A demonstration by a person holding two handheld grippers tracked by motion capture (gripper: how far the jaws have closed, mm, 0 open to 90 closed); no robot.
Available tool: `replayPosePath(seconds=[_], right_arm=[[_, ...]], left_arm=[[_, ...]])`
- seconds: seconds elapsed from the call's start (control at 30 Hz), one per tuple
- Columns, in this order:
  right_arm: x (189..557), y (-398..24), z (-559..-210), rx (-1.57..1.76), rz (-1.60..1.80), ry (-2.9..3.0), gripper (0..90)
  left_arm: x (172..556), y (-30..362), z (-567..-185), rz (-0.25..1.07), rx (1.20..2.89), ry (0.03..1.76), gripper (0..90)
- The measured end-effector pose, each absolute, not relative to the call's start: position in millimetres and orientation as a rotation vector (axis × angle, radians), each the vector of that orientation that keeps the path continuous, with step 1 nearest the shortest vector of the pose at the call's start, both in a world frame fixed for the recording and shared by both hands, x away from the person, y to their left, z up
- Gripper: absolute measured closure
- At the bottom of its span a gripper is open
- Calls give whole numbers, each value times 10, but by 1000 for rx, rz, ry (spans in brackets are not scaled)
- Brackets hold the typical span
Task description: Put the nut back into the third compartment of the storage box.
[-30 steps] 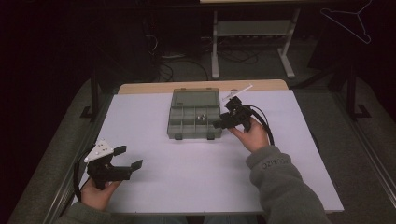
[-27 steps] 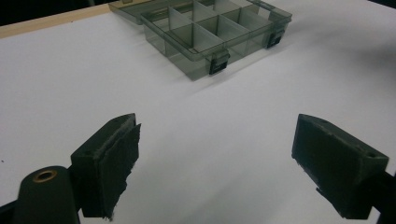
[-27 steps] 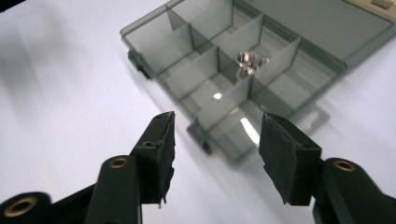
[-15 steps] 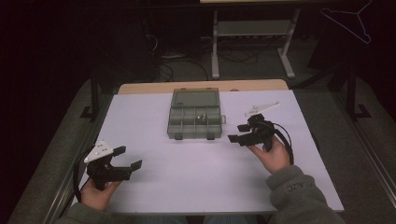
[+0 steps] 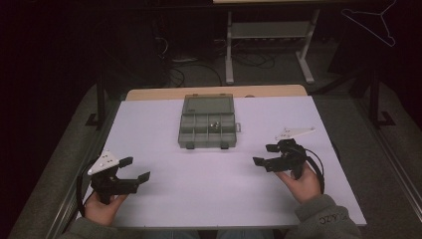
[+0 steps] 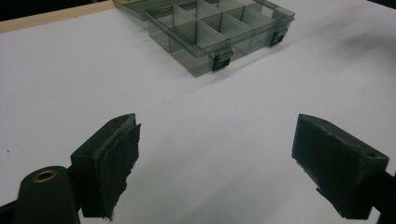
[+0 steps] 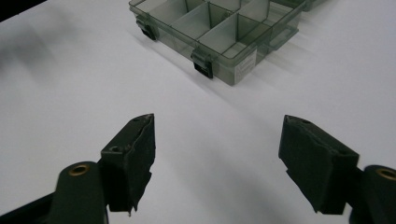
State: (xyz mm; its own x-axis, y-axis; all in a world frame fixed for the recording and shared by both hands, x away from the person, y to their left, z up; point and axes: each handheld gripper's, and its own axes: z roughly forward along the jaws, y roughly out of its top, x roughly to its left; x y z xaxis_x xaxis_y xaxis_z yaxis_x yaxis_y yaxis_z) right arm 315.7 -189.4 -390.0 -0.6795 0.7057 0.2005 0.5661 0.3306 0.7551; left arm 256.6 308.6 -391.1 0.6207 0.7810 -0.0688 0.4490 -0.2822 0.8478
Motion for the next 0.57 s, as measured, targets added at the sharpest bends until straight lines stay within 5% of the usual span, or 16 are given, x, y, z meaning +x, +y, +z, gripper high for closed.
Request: replayPosePath(seconds=[0.57], right_arm=[[2975, -2116, -4118, 1247, 1286, 2385, 193]], left_arm=[[2561, 3086, -3925, 447, 1942, 968, 141]])
